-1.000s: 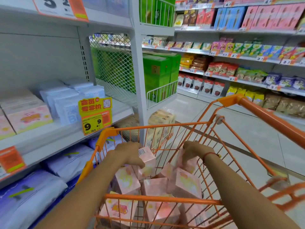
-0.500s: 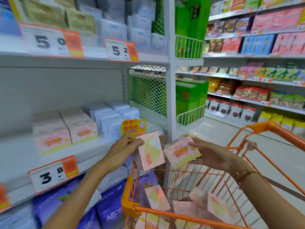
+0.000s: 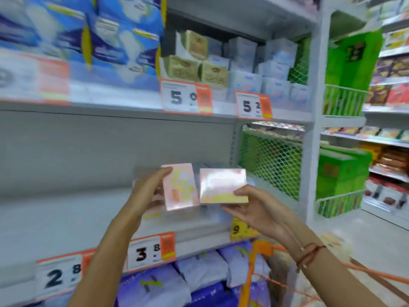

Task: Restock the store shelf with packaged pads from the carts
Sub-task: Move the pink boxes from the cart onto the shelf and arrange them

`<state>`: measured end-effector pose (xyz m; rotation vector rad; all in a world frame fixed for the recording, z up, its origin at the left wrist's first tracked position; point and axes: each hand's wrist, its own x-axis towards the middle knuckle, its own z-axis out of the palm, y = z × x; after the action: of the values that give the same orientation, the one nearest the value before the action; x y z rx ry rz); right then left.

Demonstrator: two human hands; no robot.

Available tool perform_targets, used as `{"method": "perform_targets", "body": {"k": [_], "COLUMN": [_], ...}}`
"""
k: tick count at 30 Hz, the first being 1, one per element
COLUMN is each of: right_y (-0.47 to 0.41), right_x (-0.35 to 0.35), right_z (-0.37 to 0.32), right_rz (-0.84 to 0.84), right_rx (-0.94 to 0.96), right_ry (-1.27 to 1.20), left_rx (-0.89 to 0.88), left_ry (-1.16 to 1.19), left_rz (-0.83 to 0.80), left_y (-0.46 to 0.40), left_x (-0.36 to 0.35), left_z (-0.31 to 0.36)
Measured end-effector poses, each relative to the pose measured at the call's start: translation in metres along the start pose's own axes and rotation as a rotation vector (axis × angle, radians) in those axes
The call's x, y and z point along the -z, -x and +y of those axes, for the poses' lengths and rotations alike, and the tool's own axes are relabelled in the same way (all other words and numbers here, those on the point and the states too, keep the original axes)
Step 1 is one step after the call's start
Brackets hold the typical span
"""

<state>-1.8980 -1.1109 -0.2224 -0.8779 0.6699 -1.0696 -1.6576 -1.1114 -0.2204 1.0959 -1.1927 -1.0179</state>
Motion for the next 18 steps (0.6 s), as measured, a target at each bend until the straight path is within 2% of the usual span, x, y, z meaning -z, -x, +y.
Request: {"method": "perform_targets", "body": {"k": [3, 8, 14, 18], "right_y": [-0.032, -0.062, -0.071, -0.074], "right_x": [-0.031, -0.051, -0.046, -0.038], "right_z": [0.016, 0.04, 0.048, 0.05], "right_rz": [0.007, -0.014, -0.043, -0.052], "right_rx": [0.001, 0.066, 0.083, 0.137], "right_ry": [0.009, -0.085, -0.063, -0.007], "left_rx": [0.105, 0.113, 0.036, -0.057], "left_ry": [0.18, 0.348, 0.166, -0.06], "left_rz": [0.102, 0.14, 0.166, 0.12], "left_y": [-0.006, -0.011, -0.012, -0.013], "left_x": [0.02, 0.043, 0.072, 0.079], "left_z": [-0.014, -0.023, -0.018, -0.012]}}
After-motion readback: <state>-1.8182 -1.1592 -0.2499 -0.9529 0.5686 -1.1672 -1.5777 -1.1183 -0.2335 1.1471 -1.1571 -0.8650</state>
